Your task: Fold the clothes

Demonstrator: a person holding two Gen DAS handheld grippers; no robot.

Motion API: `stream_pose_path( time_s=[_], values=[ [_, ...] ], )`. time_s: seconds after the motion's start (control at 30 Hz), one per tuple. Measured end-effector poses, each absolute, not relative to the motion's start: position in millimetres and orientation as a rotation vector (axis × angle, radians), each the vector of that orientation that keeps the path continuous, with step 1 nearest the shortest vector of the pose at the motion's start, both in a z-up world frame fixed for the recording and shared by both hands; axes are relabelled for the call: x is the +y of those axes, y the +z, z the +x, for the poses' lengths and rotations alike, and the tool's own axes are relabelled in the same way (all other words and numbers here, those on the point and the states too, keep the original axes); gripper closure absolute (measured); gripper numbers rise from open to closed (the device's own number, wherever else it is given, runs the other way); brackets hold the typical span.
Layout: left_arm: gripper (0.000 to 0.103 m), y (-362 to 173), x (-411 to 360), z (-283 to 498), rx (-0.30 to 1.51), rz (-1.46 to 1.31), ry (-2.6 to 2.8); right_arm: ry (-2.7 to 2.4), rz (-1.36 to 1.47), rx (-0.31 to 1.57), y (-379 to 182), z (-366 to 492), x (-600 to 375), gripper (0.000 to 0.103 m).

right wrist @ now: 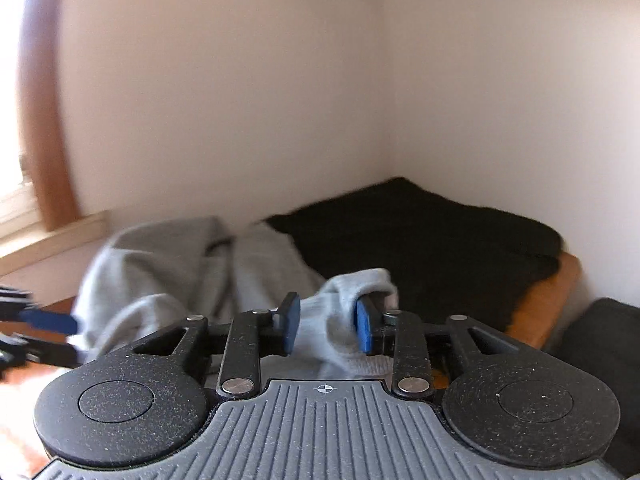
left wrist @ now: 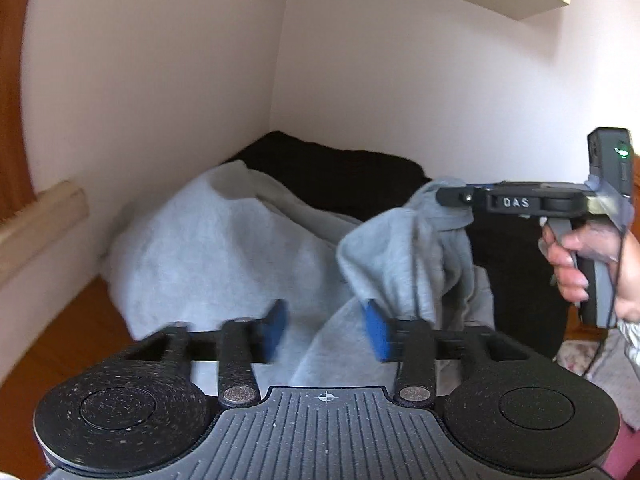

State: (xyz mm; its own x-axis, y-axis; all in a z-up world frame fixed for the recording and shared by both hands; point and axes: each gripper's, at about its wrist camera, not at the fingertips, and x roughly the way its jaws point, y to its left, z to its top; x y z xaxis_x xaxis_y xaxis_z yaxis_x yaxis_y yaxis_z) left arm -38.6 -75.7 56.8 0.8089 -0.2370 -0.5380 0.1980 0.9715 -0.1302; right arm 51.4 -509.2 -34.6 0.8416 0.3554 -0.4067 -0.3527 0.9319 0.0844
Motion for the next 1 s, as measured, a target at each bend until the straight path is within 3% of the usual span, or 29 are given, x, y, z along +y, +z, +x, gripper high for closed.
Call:
stream_pose_path(
  time_s=[0.13, 0.23, 0.43, 1.0],
  values=[
    [0.042, 51, -91, -32, 0.597, -0.034, -0.231, 0.465, 0.023, 0.434, -20, 38, -499, 0.071],
    [0.042, 45, -97, -27, 0.603, -0.005, -0.21, 0.488, 0.028, 0.448, -23, 31, -494, 0.064],
    [0.05, 38, -102, -31, 0.615, 0.023, -0.208, 0.531, 0.035, 0.476, -29, 17, -484, 0.062],
    [0.05, 72, -99, -27, 0.531, 0.012, -0.21, 0.524, 0.123, 0.442, -17, -1, -513, 0.062]
  ],
)
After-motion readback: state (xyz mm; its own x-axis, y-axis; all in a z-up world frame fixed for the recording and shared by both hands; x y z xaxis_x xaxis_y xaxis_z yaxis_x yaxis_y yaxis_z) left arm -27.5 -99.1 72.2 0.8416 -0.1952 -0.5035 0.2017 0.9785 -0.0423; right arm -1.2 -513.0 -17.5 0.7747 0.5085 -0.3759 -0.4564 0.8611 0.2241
